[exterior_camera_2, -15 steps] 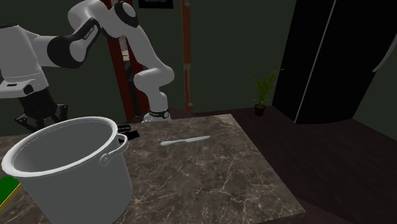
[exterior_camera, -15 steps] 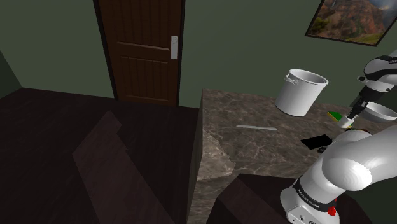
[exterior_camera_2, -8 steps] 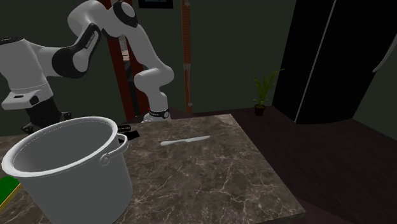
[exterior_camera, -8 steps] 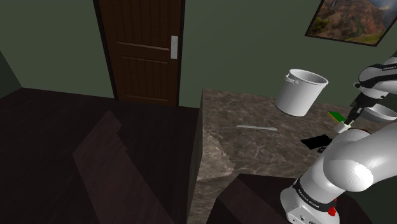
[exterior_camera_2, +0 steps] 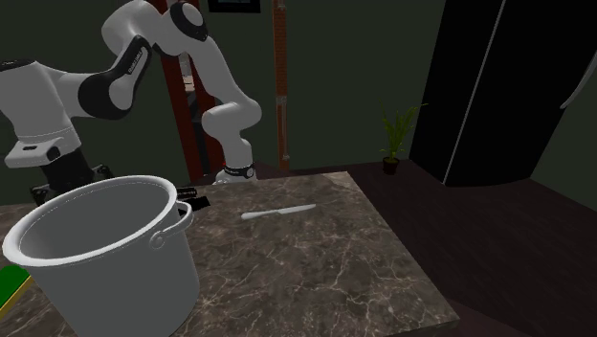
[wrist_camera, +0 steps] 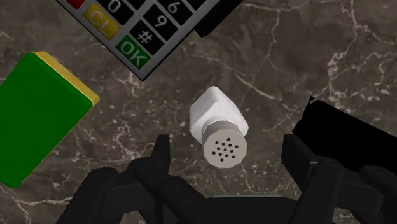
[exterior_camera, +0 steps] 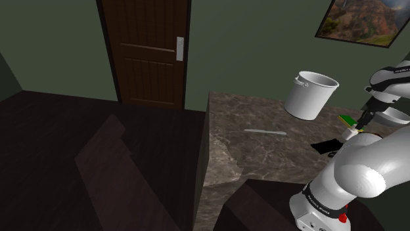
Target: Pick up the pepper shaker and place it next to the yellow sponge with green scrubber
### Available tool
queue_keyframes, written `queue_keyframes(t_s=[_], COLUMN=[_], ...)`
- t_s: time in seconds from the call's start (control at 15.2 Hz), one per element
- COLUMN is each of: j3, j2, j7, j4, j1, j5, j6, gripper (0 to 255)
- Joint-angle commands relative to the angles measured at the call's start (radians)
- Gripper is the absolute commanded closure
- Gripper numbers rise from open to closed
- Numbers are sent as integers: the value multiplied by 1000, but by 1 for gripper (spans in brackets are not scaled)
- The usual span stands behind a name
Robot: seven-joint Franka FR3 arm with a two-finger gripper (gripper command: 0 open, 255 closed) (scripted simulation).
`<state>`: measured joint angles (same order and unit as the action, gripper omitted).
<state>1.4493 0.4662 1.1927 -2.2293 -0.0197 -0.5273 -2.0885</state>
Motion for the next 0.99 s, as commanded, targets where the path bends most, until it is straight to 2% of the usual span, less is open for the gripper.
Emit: queue_keyframes(t_s=[0.0,0.13,0.4,0.92], j3=[11,20,-112,-112], j2=[9,5,20,21], j7=[1,2,16,15], j4=[-3,-2,70,70], j1=[-6,3,-84,-84], j5=[3,6,37,36], j6=[1,-4,119,120], gripper=[0,0,0,0])
